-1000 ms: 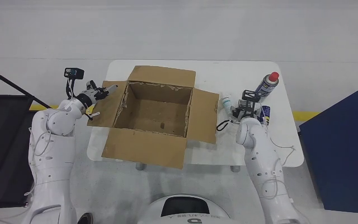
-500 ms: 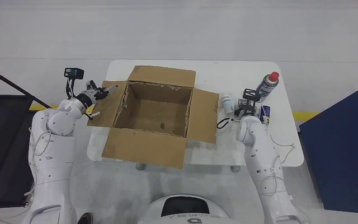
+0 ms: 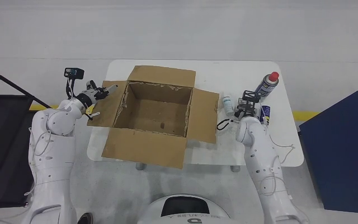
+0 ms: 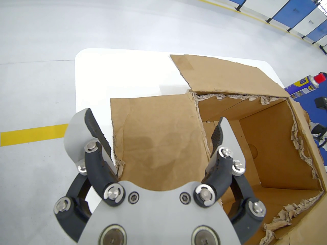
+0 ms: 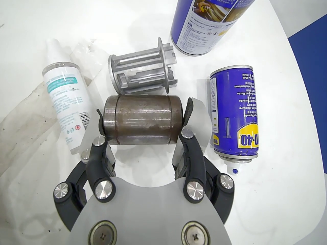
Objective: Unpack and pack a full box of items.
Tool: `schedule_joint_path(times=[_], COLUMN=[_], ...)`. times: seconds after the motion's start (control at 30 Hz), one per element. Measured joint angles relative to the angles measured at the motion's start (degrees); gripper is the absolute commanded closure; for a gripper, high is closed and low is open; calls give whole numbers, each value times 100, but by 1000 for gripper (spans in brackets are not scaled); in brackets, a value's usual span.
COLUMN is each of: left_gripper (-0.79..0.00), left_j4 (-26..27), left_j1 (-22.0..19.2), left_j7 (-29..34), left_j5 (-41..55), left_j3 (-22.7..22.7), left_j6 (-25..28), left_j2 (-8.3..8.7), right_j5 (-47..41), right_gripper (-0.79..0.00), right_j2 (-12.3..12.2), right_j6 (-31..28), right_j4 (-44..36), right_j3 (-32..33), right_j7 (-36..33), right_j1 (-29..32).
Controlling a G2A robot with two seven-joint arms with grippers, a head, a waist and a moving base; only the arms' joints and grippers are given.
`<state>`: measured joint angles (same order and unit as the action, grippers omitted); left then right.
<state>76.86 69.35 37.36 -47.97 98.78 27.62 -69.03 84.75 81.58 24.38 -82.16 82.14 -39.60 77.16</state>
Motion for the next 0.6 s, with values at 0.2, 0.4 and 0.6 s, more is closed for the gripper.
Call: schedule_joint_path(times=[0.2, 0.4, 0.6], left_gripper=[-785, -785, -785], left_j4=[0, 0, 0], left_j1=[0, 0, 0], left_j7=[0, 0, 0], left_j5=[0, 0, 0], left_j3=[0, 0, 0], left_j6=[0, 0, 0], left_j2=[0, 0, 0], right_j5=[43, 22, 46], right_gripper=[-440, -191, 0], right_j2=[7, 8, 7], right_j6=[17, -52, -69], right_j4=[24, -30, -41], right_j3=[-5, 29, 61], right_j7=[-44, -17, -30], right_j1=[-21, 15, 33])
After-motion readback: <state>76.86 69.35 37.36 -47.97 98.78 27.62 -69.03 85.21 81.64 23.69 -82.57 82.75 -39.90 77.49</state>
